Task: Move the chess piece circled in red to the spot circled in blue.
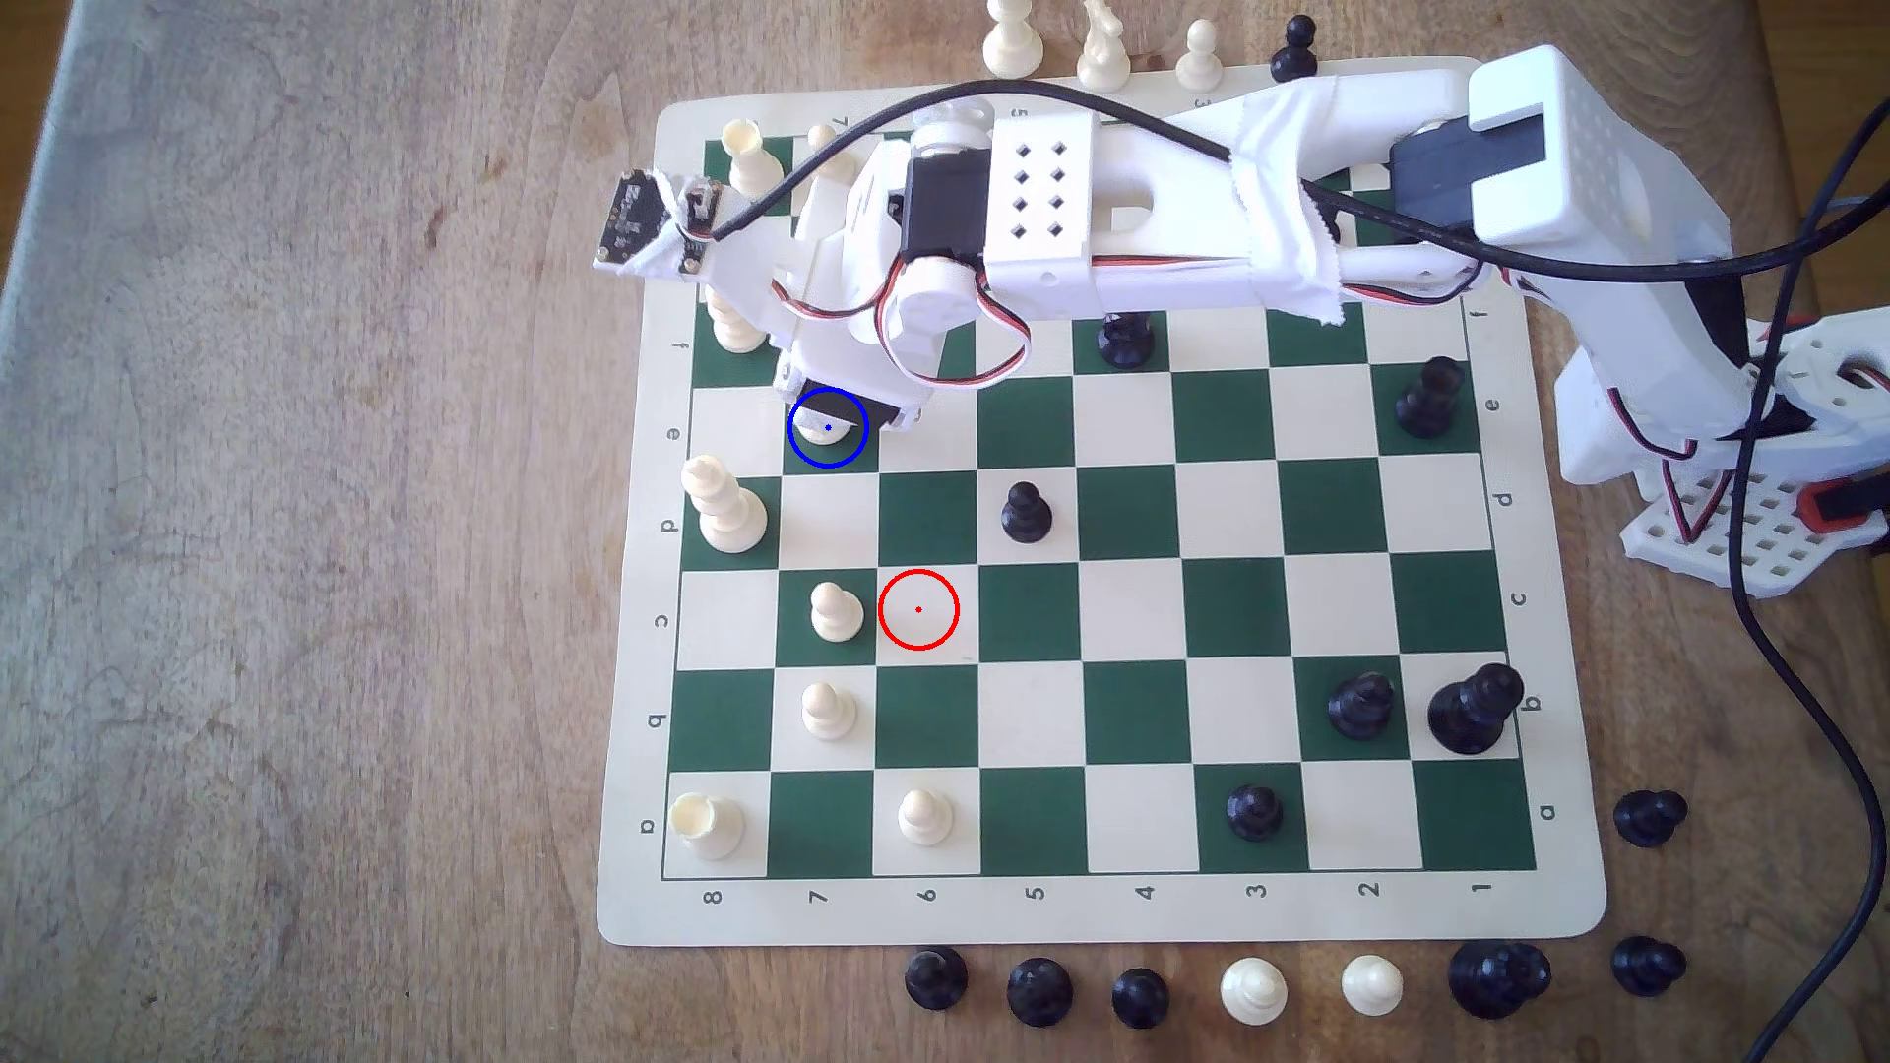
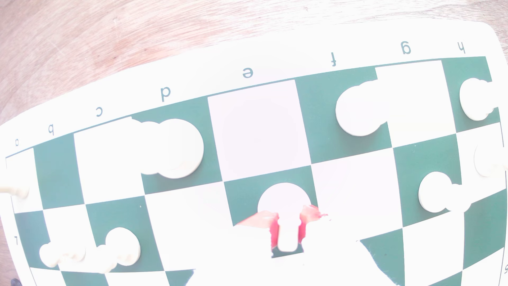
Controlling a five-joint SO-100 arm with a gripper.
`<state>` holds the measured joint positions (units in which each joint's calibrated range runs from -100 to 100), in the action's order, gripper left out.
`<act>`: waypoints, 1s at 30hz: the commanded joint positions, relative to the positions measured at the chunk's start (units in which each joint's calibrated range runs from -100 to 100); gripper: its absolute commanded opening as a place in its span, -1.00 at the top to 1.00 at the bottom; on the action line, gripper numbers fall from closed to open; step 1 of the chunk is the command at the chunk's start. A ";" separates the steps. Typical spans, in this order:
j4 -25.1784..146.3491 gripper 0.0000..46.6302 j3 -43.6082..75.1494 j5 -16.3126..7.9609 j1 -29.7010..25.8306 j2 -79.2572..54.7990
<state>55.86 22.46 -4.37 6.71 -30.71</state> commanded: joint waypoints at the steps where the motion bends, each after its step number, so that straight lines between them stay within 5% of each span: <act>1: -0.66 0.98 4.29 0.15 0.13 1.59; 17: 0.98 0.96 4.11 0.49 -0.49 -0.11; 25: 1.96 0.50 4.11 0.98 -0.26 0.15; 30: 2.78 0.39 4.11 1.12 -0.26 0.66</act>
<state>57.69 23.54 -3.49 7.08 -32.89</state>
